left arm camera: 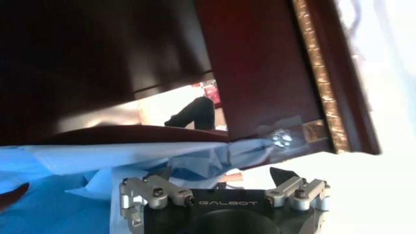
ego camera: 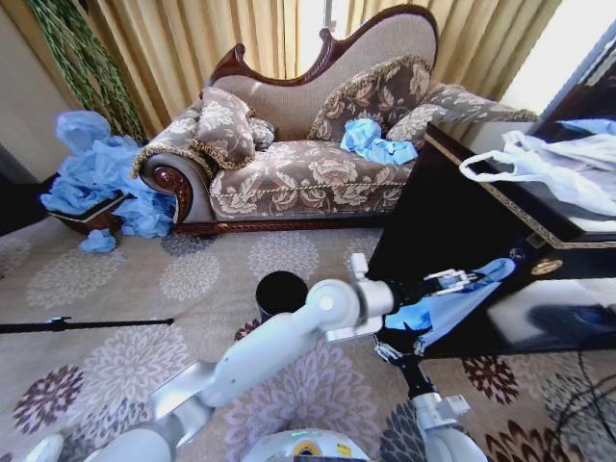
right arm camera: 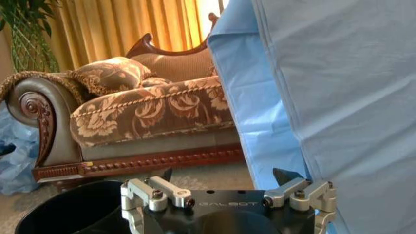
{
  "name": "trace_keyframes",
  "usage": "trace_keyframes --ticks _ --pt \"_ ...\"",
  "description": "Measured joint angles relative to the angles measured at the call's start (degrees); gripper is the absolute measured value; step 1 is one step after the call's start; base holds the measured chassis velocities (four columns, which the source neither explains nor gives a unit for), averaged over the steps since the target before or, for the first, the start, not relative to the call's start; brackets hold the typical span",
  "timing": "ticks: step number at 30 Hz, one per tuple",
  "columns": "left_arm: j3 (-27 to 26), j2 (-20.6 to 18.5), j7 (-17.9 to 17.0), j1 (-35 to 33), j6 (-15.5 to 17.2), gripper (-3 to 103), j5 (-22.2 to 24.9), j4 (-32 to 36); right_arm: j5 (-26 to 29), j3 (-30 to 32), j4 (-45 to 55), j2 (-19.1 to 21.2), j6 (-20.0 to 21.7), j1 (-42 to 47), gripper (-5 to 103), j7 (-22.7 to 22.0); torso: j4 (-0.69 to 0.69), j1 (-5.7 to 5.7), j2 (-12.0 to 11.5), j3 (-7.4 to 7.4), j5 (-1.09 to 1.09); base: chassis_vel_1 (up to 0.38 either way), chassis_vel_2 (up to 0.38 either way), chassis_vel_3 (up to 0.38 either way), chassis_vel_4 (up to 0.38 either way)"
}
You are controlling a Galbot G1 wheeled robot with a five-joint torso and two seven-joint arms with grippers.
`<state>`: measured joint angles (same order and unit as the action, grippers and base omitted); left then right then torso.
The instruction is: Place a garbage bag over the trash bin.
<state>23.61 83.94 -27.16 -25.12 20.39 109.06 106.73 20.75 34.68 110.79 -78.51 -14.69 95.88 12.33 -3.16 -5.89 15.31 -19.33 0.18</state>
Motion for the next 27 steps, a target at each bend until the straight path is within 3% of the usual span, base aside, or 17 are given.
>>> trace_keyframes --ticks 9,19,20,23,27 --pt "-0.41 2.13 0.85 -2.36 -0.20 101 -2.05 -3.40 0.57 0.04 -1.24 0.76 -0.11 -0.94 100 -0.27 0.01 0.00 0.01 0.00 0.01 0.000 0.000 0.000 0.000" --pt "-0.45 2.86 2.55 -3.96 0.34 86 -4.31 -6.03 0.63 -0.66 -1.99 0.94 -0.14 -1.85 100 -0.36 0.00 0.00 0.01 0.00 0.00 0.000 0.000 0.000 0.000" --pt "-0.45 3.17 2.80 -4.14 0.58 79 -4.40 -6.21 0.60 -0.78 -2.02 1.01 -0.12 -1.92 100 -0.36 0.00 0.00 0.01 0.00 0.00 0.000 0.000 0.000 0.000" --pt "-0.41 3.70 3.10 -4.33 0.98 77 -4.48 -6.04 0.55 -0.94 -2.02 1.15 -0.03 -1.88 100 -0.34 0.00 0.00 0.01 0.00 0.00 0.000 0.000 0.000 0.000" --pt "-0.29 3.82 3.18 -4.38 1.16 87 -4.48 -5.02 0.36 -1.00 -2.02 1.14 0.00 -1.80 100 -0.30 0.00 0.00 0.01 0.00 0.01 0.000 0.000 0.000 0.000"
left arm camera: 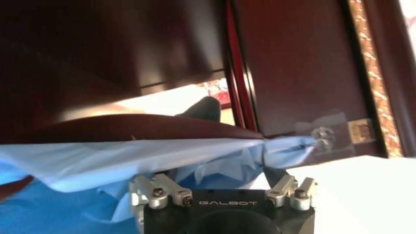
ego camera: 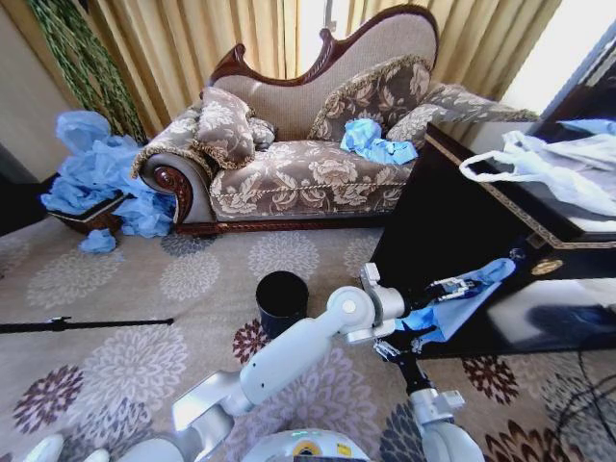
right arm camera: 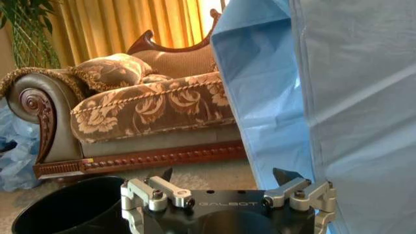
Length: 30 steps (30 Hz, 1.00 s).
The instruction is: Place a garbage bag over the trash bin.
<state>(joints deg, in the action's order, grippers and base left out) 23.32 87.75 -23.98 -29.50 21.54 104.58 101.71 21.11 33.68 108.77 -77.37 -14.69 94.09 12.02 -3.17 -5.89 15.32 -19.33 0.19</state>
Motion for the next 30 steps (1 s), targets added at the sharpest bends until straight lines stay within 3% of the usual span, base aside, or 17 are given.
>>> trace_keyframes --ticks 2,6,14,18,30 --pt "0.08 -0.02 0.03 -0.15 0.12 97 0.01 0.70 -0.13 -0.11 0.00 -0.10 0.01 0.04 100 0.03 0.00 0.00 0.00 0.00 0.00 0.000 0.000 0.000 0.000" --pt "0.24 -0.11 0.04 -0.47 0.16 100 -0.01 1.25 -0.26 -0.24 -0.01 -0.28 0.01 0.06 100 0.09 0.00 0.00 0.00 0.00 0.01 0.000 0.000 0.000 0.000" --pt "0.27 0.95 0.59 -1.33 -0.05 103 -1.68 -0.30 -0.48 -0.29 -0.23 -0.31 0.01 0.24 100 0.12 0.00 0.00 0.00 0.00 0.01 0.000 0.000 0.000 0.000" --pt "0.16 0.74 0.80 -1.77 -0.03 97 -2.82 -0.11 -0.48 -0.17 -0.23 -0.18 0.01 0.29 100 0.12 0.00 0.00 0.00 0.00 0.01 0.000 0.000 0.000 0.000" --pt "0.19 -1.68 4.86 -4.04 0.71 100 -5.02 2.43 -1.03 -0.80 -0.88 -0.40 0.11 0.07 100 0.11 0.00 0.00 0.00 0.00 0.01 0.000 0.000 0.000 0.000"
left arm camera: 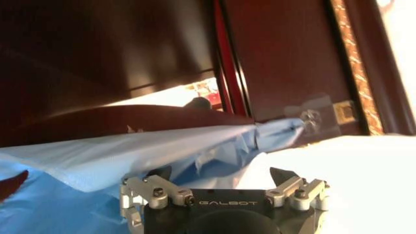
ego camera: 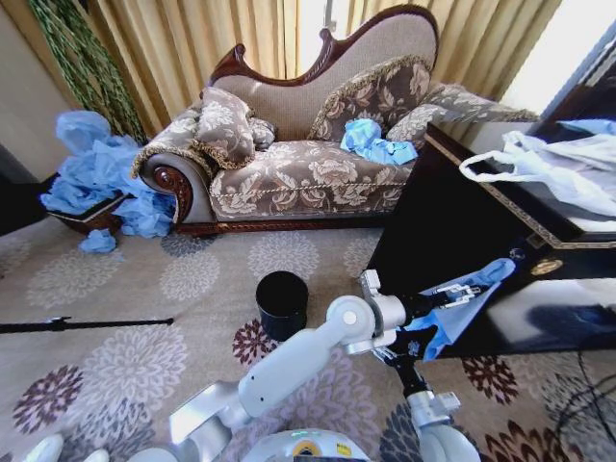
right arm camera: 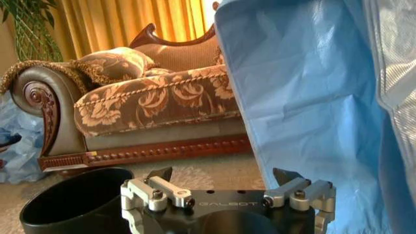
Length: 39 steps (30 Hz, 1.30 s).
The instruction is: Place a garbage bag over the trash bin.
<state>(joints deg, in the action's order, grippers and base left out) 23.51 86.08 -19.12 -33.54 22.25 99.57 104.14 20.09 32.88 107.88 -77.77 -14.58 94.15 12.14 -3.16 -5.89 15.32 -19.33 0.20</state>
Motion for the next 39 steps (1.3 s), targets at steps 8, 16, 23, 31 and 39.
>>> trace_keyframes --ticks 8,16,23,31,39 --pt "0.91 -3.05 3.70 -1.12 0.90 100 -5.83 2.82 -0.01 -0.04 -0.15 0.22 0.08 0.02 100 0.00 0.00 0.00 0.00 0.00 0.00 0.000 0.000 0.000 0.000" --pt "0.49 -0.78 6.83 -0.43 -1.06 100 -6.55 0.56 -0.44 -0.42 -0.70 0.16 0.14 -0.25 100 0.02 0.00 0.00 0.00 0.00 0.00 0.000 0.000 0.000 0.000" --pt "-0.41 2.58 6.35 -0.66 -1.85 100 -3.56 -2.50 -0.47 -0.27 -0.90 0.50 0.18 -0.18 100 0.00 0.00 0.00 0.00 0.00 0.00 0.000 0.000 0.000 0.000" --pt "-0.95 2.43 6.22 -2.07 -2.06 100 -2.85 -2.55 -0.96 -0.33 -1.75 0.40 0.17 -0.05 100 0.05 0.00 0.00 0.00 0.00 0.00 0.000 0.000 0.000 0.000" --pt "-1.32 3.92 5.81 -2.26 -2.73 92 -2.09 -4.01 -1.04 -0.45 -1.87 0.47 0.35 -0.11 100 0.06 0.00 0.00 0.00 0.00 -0.01 0.000 0.000 0.000 0.000"
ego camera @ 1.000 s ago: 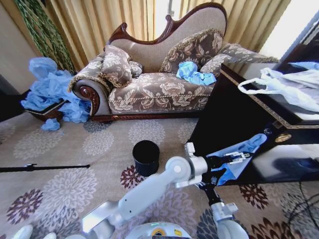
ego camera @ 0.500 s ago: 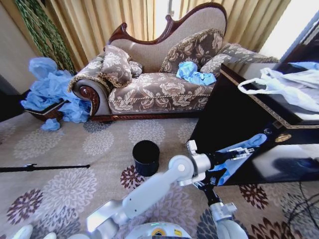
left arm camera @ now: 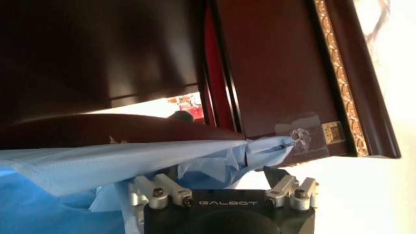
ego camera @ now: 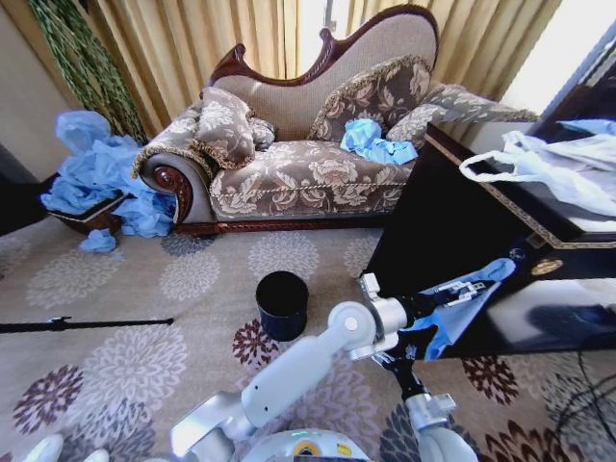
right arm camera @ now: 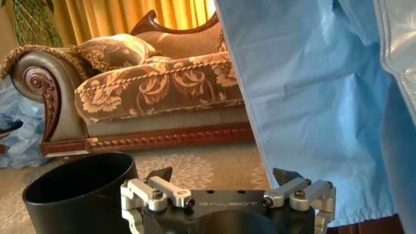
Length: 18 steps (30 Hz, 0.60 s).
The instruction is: Place a garbage bag over the trash bin.
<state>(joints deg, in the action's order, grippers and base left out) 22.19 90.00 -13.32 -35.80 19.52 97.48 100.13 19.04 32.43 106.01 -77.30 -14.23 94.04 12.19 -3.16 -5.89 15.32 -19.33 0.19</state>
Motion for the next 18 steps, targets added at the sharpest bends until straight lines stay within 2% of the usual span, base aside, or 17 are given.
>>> trace_keyframes --ticks 4,6,10,13,16,17,18 --pt "0.16 0.91 -0.01 0.01 -0.14 70 0.01 -1.02 0.07 0.03 -0.08 -0.02 0.07 -0.18 100 -0.04 0.00 0.00 0.00 0.00 0.00 0.000 0.000 0.000 0.000" --pt "0.21 1.08 -0.01 -0.01 -0.14 70 0.01 -1.15 0.09 0.03 -0.10 -0.02 0.08 -0.22 100 -0.05 0.00 0.00 0.00 0.00 0.00 0.000 0.000 0.000 0.000" --pt "0.33 1.54 0.02 -0.16 -0.15 49 -0.08 -1.88 0.14 0.01 -0.31 -0.07 0.14 -0.33 100 -0.06 0.00 0.00 0.00 0.00 0.00 0.000 0.000 0.000 0.000" --pt "0.42 1.53 0.13 -0.25 -0.15 43 -0.12 -1.86 0.11 -0.01 -0.52 -0.10 0.13 -0.38 100 -0.05 0.00 0.00 0.00 0.00 0.00 0.000 0.000 0.000 0.000" --pt "0.52 1.27 0.32 -0.39 -0.15 27 -0.19 -1.58 0.10 -0.08 -0.79 -0.11 0.13 -0.61 100 -0.03 0.00 0.00 0.00 0.00 0.00 0.000 0.000 0.000 0.000" --pt "0.52 1.27 0.32 -0.39 -0.15 27 -0.19 -1.58 0.10 -0.08 -0.79 -0.11 0.13 -0.61 100 -0.03 0.00 0.00 0.00 0.00 0.00 0.000 0.000 0.000 0.000" --pt "0.52 1.22 0.35 -0.46 -0.15 22 -0.26 -1.54 0.05 -0.12 -0.89 -0.11 0.13 -0.72 100 -0.03 0.00 0.00 0.00 0.00 0.00 0.000 0.000 0.000 0.000"
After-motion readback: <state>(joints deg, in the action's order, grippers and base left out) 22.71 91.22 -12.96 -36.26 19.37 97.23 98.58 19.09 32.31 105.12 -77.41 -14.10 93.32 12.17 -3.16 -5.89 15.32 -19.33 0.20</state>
